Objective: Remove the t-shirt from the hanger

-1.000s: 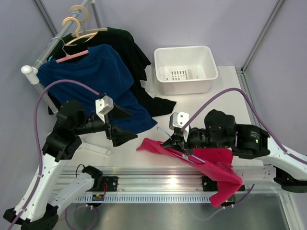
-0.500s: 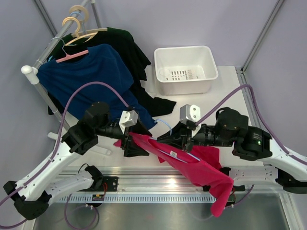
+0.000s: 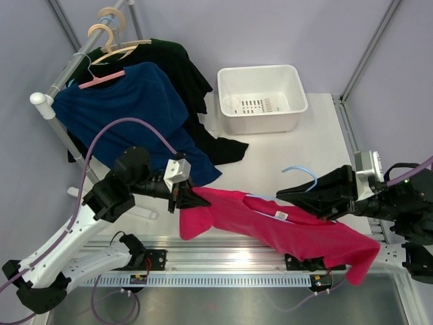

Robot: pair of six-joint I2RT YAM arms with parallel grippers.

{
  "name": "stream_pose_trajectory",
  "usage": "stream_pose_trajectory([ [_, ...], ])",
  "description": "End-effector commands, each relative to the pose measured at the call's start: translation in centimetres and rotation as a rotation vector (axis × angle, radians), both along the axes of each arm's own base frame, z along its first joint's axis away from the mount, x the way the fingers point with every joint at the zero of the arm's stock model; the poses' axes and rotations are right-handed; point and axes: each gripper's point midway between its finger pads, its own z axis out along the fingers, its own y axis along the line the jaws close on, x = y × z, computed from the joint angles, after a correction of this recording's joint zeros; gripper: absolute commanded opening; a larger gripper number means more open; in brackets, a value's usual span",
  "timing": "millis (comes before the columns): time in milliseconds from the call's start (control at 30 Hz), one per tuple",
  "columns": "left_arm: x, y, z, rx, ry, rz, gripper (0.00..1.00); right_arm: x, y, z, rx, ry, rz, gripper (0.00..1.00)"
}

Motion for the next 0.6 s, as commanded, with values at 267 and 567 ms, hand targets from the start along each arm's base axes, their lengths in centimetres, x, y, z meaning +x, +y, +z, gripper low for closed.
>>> stream_pose_trajectory([
  [267,8.0,1.4,0.0,0.025,0.031,0.538,0.00,1.3,-9.0,4.9,0.233,-0.032,-0.208,0.00],
  [567,10.1,0.8,-0.6,0.004,0.179,0.663,0.00,1.0,-13.2,5.3,0.321,-0.051,-0.259,0.00],
])
